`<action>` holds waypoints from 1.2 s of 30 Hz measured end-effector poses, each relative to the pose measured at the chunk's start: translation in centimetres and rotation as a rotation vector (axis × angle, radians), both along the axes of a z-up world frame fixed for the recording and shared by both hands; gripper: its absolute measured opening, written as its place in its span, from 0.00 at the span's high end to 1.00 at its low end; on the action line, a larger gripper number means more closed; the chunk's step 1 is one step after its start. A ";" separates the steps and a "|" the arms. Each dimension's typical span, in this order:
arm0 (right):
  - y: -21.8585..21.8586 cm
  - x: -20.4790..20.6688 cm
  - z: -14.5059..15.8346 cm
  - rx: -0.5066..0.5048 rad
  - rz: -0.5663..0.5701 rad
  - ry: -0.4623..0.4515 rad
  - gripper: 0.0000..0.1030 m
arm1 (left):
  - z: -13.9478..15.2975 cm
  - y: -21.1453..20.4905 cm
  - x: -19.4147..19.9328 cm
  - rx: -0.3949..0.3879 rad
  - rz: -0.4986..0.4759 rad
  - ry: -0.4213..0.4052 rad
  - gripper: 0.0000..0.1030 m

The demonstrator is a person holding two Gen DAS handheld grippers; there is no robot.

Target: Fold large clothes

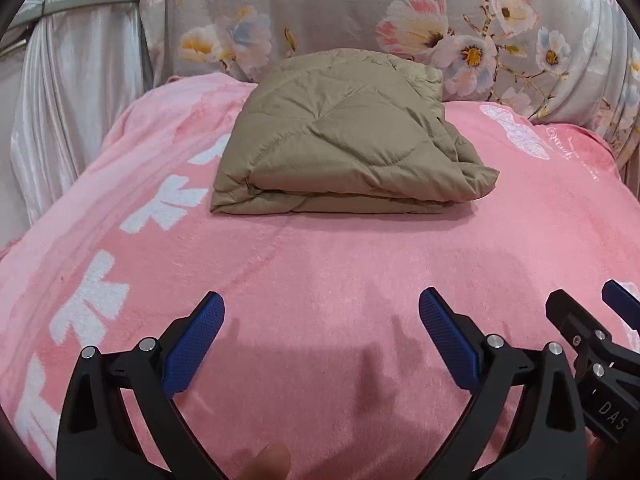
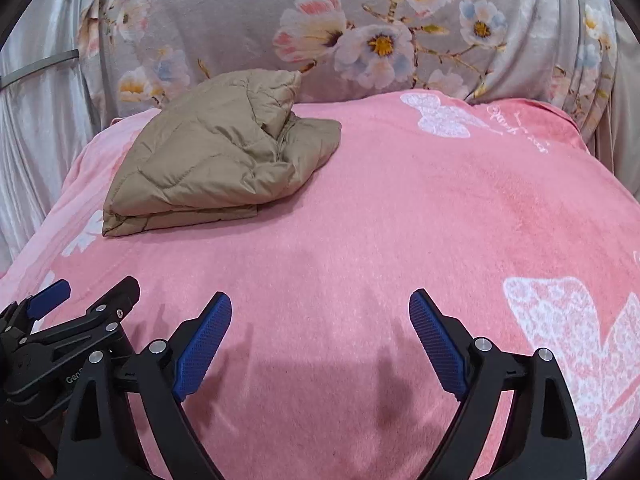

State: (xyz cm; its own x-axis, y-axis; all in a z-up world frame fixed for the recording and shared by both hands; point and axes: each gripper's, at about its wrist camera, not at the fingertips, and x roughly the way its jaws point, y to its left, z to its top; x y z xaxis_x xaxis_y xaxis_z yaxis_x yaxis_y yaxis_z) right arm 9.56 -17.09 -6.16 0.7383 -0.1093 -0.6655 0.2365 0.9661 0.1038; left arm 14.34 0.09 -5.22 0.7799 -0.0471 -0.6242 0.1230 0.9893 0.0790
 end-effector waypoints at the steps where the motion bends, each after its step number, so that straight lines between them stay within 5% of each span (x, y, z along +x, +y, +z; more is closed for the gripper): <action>1: 0.0 0.2 -0.1 -0.002 0.002 0.012 0.15 | 0.0 -0.1 0.0 0.007 0.000 -0.002 0.07; 11: 2.3 0.9 -0.8 -0.108 0.039 0.071 0.15 | -0.6 0.8 0.7 -0.003 0.066 0.032 0.07; 36: 2.4 0.6 -0.6 -0.098 0.051 0.051 0.14 | -0.2 1.0 0.0 -0.001 0.081 -0.008 0.08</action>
State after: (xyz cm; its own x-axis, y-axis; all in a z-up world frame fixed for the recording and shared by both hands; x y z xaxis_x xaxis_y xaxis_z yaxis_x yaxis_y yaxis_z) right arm 10.13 -14.65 -6.73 0.7103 -0.1390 -0.6901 0.1892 0.9819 -0.0030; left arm 14.38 1.07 -5.43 0.7859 0.0159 -0.6181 0.0415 0.9961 0.0784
